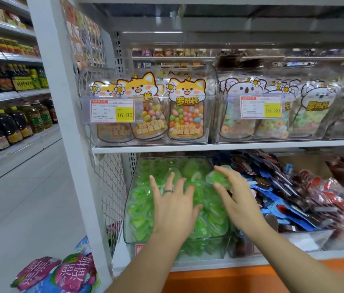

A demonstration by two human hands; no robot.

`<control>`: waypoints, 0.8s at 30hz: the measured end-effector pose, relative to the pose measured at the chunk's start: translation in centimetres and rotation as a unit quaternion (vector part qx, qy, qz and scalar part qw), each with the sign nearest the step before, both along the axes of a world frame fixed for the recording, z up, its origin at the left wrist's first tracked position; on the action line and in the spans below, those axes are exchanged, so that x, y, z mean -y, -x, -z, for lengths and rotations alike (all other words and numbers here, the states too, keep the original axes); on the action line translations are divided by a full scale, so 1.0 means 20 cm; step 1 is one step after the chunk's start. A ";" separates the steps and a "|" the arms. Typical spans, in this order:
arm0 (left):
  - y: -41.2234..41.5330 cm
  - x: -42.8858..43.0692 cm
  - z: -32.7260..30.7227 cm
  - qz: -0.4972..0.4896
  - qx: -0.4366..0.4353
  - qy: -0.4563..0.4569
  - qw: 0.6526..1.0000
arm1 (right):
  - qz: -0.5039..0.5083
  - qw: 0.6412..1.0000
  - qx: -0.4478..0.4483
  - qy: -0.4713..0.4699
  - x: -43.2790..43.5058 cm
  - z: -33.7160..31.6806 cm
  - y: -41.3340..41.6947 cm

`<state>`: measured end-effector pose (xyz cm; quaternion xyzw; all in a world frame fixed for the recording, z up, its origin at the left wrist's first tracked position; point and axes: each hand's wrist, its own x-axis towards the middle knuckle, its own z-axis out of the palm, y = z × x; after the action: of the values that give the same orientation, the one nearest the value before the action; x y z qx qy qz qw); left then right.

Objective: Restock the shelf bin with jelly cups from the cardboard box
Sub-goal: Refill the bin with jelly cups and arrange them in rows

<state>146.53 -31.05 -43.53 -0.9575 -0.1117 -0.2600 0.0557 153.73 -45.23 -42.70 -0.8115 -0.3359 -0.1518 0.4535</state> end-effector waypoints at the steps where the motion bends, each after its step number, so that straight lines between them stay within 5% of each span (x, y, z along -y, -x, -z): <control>1: 0.01 0.00 -0.02 0.002 -0.009 0.006 1.000 | 0.000 1.000 -0.001 0.001 0.04 0.01 0.05; 5: 0.00 0.01 -0.03 0.013 -0.028 0.033 0.999 | -0.037 0.998 -0.047 0.012 0.17 0.04 0.21; 10: 0.00 0.02 -0.04 0.004 -0.022 0.092 0.996 | -0.072 0.987 0.008 0.145 0.18 0.12 0.24; 16: -0.01 0.02 -0.04 -0.007 -0.044 0.061 0.997 | -0.094 0.984 0.105 0.108 0.14 0.18 0.21; 24: -0.02 0.02 -0.03 -0.005 -0.025 0.063 0.998 | -0.004 0.977 0.204 0.070 0.10 0.28 0.20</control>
<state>146.92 -31.39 -42.86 -0.9648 -0.1312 -0.2279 -0.0007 149.78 -47.17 -48.39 -0.7919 -0.4338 -0.2884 0.3186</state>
